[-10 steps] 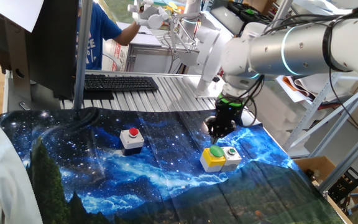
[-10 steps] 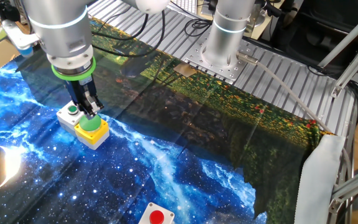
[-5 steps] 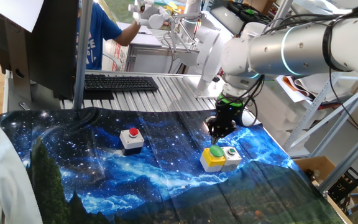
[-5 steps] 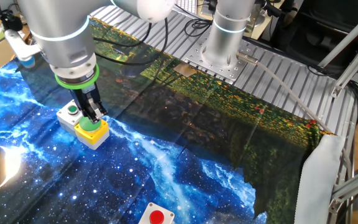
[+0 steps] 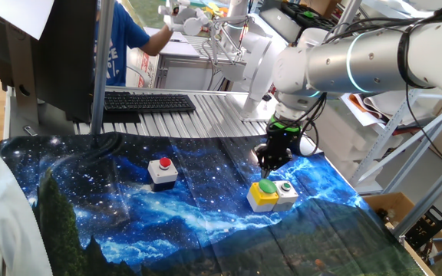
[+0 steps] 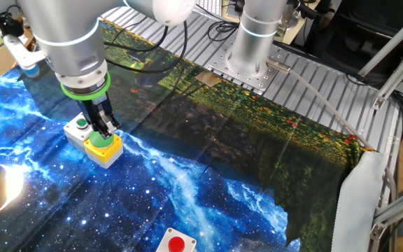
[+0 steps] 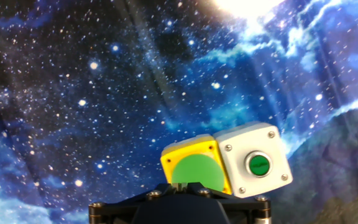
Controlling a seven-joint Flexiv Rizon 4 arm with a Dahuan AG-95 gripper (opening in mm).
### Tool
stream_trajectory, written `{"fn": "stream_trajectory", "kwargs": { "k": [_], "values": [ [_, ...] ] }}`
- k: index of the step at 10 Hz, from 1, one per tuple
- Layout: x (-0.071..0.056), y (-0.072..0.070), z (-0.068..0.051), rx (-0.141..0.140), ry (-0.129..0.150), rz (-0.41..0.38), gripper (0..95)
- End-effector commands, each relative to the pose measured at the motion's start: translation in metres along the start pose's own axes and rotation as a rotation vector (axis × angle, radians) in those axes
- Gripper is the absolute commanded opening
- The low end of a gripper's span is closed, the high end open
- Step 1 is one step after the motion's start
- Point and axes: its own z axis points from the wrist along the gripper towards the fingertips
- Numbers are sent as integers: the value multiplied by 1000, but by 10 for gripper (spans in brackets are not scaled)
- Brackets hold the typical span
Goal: Press three buttons from left to right in sequence
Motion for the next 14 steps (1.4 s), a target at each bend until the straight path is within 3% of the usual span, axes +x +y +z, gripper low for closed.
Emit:
{"fn": "stream_trajectory", "kwargs": {
  "k": [1, 3, 5, 7, 9, 11, 14],
  "values": [
    [1, -1, 0, 22, -36, -137, 0],
    [1, -1, 0, 15, -85, -208, 0],
    [1, -1, 0, -11, -90, -254, 0],
    [1, -1, 0, -22, -119, -288, 0],
    [1, -1, 0, -31, -124, -325, 0],
    [1, -1, 0, -20, -129, -414, 0],
    [1, 0, 0, -39, -95, -442, 0]
  ]
}}
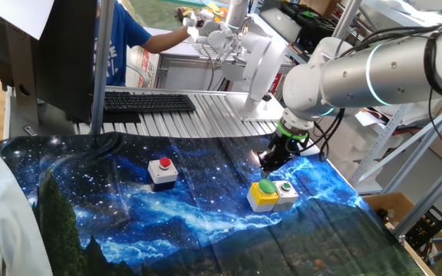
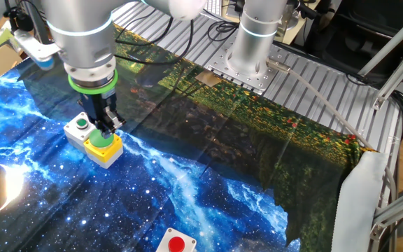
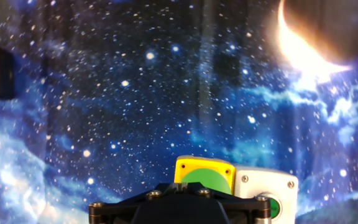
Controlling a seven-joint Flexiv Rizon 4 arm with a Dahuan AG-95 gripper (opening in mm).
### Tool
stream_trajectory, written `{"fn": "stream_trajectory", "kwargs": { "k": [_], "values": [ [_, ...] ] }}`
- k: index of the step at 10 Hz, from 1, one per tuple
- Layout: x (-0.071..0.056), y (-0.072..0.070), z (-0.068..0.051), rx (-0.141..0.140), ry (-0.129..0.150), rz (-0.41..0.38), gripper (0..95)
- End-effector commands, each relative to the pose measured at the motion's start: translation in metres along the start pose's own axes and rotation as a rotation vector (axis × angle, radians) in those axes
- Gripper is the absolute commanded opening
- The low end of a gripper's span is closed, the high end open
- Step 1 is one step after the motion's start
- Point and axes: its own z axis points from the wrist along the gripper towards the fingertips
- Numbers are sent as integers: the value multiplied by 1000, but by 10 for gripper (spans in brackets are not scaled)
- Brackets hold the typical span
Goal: Press three buttons from left to right in sequence
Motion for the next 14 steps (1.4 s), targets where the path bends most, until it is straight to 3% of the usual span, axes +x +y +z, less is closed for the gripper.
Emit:
{"fn": "stream_trajectory", "kwargs": {
  "k": [1, 4, 7, 10, 13, 14],
  "values": [
    [-2, 1, -1, -21, 22, -11, 0],
    [-4, 3, -2, -20, 17, -14, 0],
    [-9, 11, -2, -14, 52, -2, 0],
    [-19, 24, -6, -11, 57, -13, 0],
    [-52, 78, -10, 13, 62, 47, 0],
    [-64, 106, -12, 28, 65, 76, 0]
  ]
}}
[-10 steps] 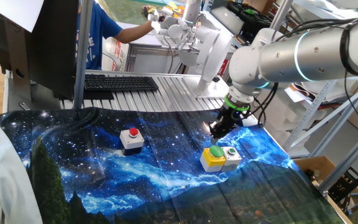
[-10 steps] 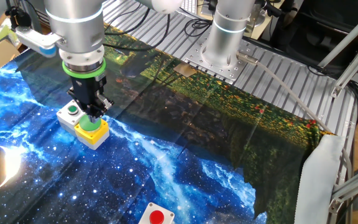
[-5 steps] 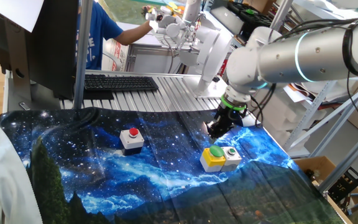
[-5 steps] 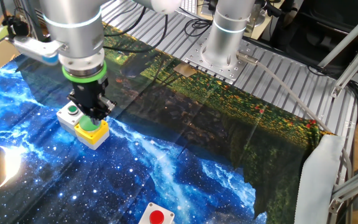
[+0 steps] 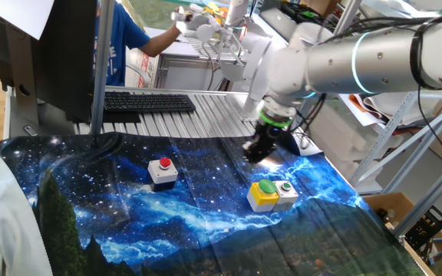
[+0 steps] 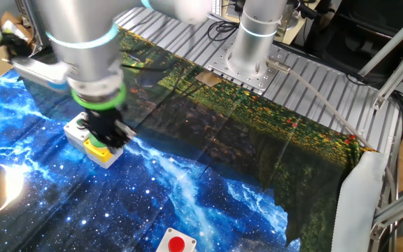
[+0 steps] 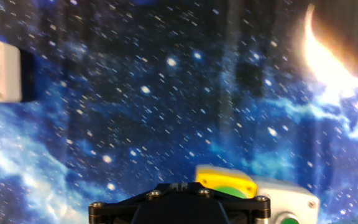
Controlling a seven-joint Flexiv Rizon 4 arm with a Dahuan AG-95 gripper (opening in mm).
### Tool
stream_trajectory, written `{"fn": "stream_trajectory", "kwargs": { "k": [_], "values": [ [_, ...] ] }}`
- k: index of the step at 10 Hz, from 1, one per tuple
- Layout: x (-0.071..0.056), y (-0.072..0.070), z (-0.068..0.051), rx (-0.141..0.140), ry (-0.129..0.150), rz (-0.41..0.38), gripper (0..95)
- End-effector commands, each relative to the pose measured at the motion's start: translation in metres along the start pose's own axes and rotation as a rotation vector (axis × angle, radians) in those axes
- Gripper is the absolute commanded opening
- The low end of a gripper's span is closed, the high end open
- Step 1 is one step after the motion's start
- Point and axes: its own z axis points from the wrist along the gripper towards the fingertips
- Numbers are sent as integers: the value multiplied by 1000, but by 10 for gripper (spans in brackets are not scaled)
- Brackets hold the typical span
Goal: Press three buttons from left to right in sequence
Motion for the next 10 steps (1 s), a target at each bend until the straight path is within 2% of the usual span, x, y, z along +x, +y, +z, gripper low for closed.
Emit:
{"fn": "stream_trajectory", "kwargs": {
  "k": [1, 5, 6, 8, 10],
  "values": [
    [-25, 59, -4, 38, 17, 84, 0],
    [-36, 133, 0, 51, 17, 190, 0],
    [-36, 137, 1, 51, 19, 191, 0],
    [-39, 150, 14, 47, 17, 210, 0],
    [-39, 154, 18, 46, 17, 221, 0]
  ]
}}
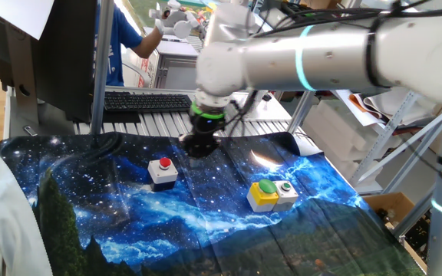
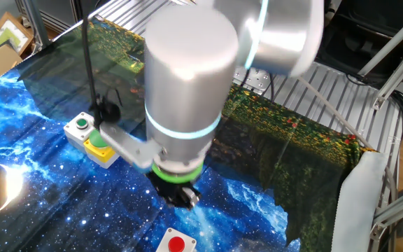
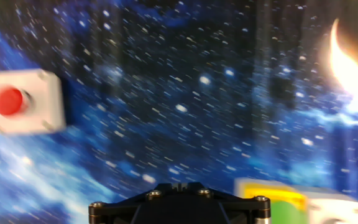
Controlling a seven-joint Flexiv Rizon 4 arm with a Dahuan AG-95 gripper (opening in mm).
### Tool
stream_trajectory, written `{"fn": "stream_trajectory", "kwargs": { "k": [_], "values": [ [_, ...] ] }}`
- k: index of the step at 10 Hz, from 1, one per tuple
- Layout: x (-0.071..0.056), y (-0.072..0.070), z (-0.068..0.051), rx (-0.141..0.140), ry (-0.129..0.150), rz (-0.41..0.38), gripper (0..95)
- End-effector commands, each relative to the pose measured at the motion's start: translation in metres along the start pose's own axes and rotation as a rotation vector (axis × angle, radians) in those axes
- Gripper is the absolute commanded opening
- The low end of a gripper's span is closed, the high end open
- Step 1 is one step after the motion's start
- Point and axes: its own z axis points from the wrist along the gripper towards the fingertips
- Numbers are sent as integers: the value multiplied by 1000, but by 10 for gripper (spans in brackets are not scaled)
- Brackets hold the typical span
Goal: Press three buttons from left to right in sequence
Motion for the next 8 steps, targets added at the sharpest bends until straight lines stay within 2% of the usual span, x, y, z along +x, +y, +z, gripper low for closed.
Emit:
{"fn": "stream_trajectory", "kwargs": {
  "k": [1, 4, 8],
  "values": [
    [3, 1, 0, -7, 0, 14, 0],
    [12, 21, -1, 0, -5, 56, 0],
    [13, 25, 1, -1, -3, 67, 0]
  ]
}}
